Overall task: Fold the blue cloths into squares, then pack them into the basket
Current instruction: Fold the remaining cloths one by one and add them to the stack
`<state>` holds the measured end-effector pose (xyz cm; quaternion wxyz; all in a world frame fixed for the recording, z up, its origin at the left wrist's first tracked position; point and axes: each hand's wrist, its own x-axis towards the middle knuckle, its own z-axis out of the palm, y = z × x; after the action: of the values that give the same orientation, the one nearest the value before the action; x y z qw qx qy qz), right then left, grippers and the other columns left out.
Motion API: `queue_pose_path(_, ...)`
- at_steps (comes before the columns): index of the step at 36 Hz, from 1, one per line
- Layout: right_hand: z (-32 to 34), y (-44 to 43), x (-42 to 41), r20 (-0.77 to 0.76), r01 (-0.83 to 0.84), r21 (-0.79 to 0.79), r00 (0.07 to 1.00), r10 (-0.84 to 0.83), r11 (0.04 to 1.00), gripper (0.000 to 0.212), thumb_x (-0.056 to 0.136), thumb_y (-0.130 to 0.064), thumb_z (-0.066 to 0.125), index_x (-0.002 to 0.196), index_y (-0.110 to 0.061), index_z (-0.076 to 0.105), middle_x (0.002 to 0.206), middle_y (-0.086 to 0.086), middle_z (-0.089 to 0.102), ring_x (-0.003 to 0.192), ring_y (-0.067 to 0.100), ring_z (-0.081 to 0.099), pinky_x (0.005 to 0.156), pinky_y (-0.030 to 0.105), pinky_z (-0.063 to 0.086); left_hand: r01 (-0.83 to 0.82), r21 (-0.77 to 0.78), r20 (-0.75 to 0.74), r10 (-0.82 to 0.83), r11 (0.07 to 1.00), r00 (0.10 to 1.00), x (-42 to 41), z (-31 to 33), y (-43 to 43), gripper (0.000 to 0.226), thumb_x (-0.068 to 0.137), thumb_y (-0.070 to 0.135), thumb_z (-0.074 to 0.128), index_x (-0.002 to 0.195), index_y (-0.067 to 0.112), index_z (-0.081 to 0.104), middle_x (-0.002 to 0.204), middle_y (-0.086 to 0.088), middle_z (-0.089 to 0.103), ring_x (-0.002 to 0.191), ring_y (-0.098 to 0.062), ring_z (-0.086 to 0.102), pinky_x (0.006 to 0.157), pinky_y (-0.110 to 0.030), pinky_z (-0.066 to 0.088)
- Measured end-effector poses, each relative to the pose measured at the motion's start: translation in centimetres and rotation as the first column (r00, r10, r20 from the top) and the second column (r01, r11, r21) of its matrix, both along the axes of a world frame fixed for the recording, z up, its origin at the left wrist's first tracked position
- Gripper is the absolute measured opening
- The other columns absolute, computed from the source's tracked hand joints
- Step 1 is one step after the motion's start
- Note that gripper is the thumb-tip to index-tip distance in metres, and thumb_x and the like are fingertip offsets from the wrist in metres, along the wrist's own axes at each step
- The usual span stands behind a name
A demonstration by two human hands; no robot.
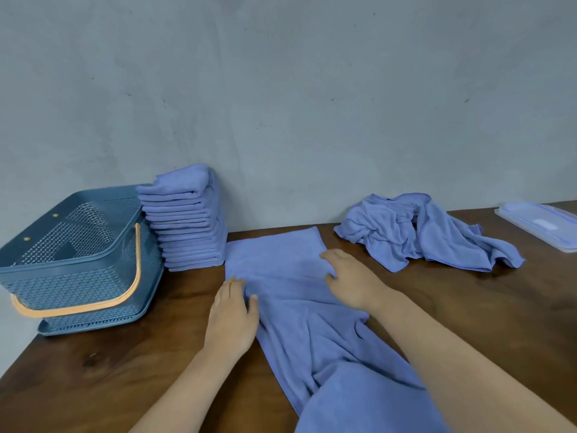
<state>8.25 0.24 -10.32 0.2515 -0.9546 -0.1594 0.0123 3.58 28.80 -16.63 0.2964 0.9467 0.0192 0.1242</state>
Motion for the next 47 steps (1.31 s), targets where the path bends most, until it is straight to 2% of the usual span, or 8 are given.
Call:
queue_pose_path(7, -1.3, 3.5, 9.4, -0.049, -0.012, -0.117, 0.999, 0.006, 0.993, 0.065, 0.11, -0.024, 0.044, 0.167, -0.007, 0.018, 0.176, 0.01, 0.005, 0.163, 0.025, 0.007, 0.128, 0.035, 0.02, 0.006, 0.08, -0.132, 0.005, 0.997, 0.991, 8.7, 2.6, -1.0, 0.065, 0.112, 0.038, 0.041, 0.164, 0.003, 0.025, 0.173, -0.015, 0.02, 0.162, -0.028, 0.013, 0.131, -0.038, 0.015)
queue_pose_path(13, -3.9, 3.0, 13.8, -0.186, -0.055, -0.348, 0.983, -0.012, 0.936, 0.078, 0.107, -0.067, 0.023, 0.169, -0.028, -0.003, 0.176, -0.002, -0.017, 0.162, 0.019, -0.015, 0.131, 0.046, 0.0, 0.057, 0.19, -0.388, 0.021, 0.98, 0.922, 15.2, 2.0, -0.7, 0.076, 0.11, 0.056, 0.031, 0.169, 0.012, 0.009, 0.176, -0.014, -0.003, 0.163, -0.031, -0.006, 0.132, -0.046, 0.009)
queue_pose_path(24, -5.8, 1.0, 17.3, -0.133, 0.029, -0.316, 0.988, -0.074, 0.948, 0.087, 0.095, -0.086, 0.015, 0.166, -0.042, -0.008, 0.173, -0.011, -0.022, 0.161, 0.014, -0.019, 0.131, 0.048, -0.003, 0.158, 0.274, -0.413, -0.032, 0.949, 0.91, 22.1, 0.7, 0.7, 0.077, 0.108, 0.064, 0.022, 0.169, 0.024, -0.001, 0.176, -0.01, -0.014, 0.163, -0.027, -0.013, 0.132, -0.041, -0.003)
queue_pose_path(27, -5.9, 0.9, 18.1, -0.132, 0.032, -0.305, 0.988, -0.075, 0.952, 0.087, 0.095, -0.087, 0.016, 0.166, -0.043, -0.008, 0.173, -0.012, -0.022, 0.161, 0.014, -0.018, 0.131, 0.048, -0.003, 0.147, 0.207, -0.362, -0.064, 0.967, 0.93, 22.8, 0.2, 1.3, 0.073, 0.109, 0.06, 0.025, 0.169, 0.022, 0.011, 0.177, -0.01, -0.001, 0.164, -0.026, -0.003, 0.132, -0.041, 0.003)
queue_pose_path(31, -5.8, 0.6, 18.3, -0.181, 0.017, -0.233, 0.982, -0.061, 0.972, 0.083, 0.098, -0.083, 0.018, 0.167, -0.043, -0.003, 0.173, -0.014, -0.021, 0.16, 0.013, -0.019, 0.131, 0.048, -0.002, 0.06, 0.03, -0.128, -0.056, 0.998, 0.99, 20.2, -0.5, 1.6, 0.052, 0.112, 0.044, 0.037, 0.155, 0.016, 0.046, 0.161, -0.007, 0.045, 0.148, -0.027, 0.041, 0.124, -0.04, 0.031)
queue_pose_path(37, -4.2, -0.6, 14.6, -0.022, 0.122, 0.223, 0.993, -0.12, 0.967, 0.049, 0.109, -0.04, 0.054, 0.156, -0.028, 0.046, 0.173, -0.004, 0.021, 0.159, 0.016, 0.019, 0.127, 0.034, 0.026, 0.068, -0.114, 0.018, -0.066, 0.991, 0.998, 9.1, 0.2, 0.7, 0.038, 0.11, 0.041, 0.044, 0.143, 0.024, 0.053, 0.14, 0.012, 0.052, 0.13, -0.011, 0.047, 0.11, -0.03, 0.04)
queue_pose_path(42, -2.4, -1.2, 6.5, 0.042, 0.069, 0.327, 0.995, -0.088, 0.942, 0.024, 0.105, -0.026, 0.063, 0.128, -0.034, 0.065, 0.132, -0.021, 0.058, 0.119, -0.011, 0.053, 0.109, 0.024, 0.043, 0.084, -0.022, 0.008, -0.084, 0.996, 0.996, 1.0, -0.4, 0.8, 0.033, 0.102, 0.052, 0.049, 0.13, 0.038, 0.054, 0.12, 0.024, 0.05, 0.106, -0.003, 0.048, 0.097, -0.034, 0.046)
queue_pose_path(47, -3.5, -3.2, -2.5, 0.077, 0.09, 0.297, 0.99, -0.118, 0.951, 0.021, 0.101, -0.034, 0.067, 0.122, -0.037, 0.068, 0.118, -0.032, 0.059, 0.11, -0.004, 0.057, 0.093, 0.021, 0.048, 0.131, 0.023, -0.03, -0.13, 0.991, 0.991, -4.6, -1.1, 0.2, 0.052, 0.089, 0.079, 0.038, 0.13, 0.049, 0.047, 0.128, 0.029, 0.043, 0.111, -0.002, 0.044, 0.101, -0.029, 0.043)
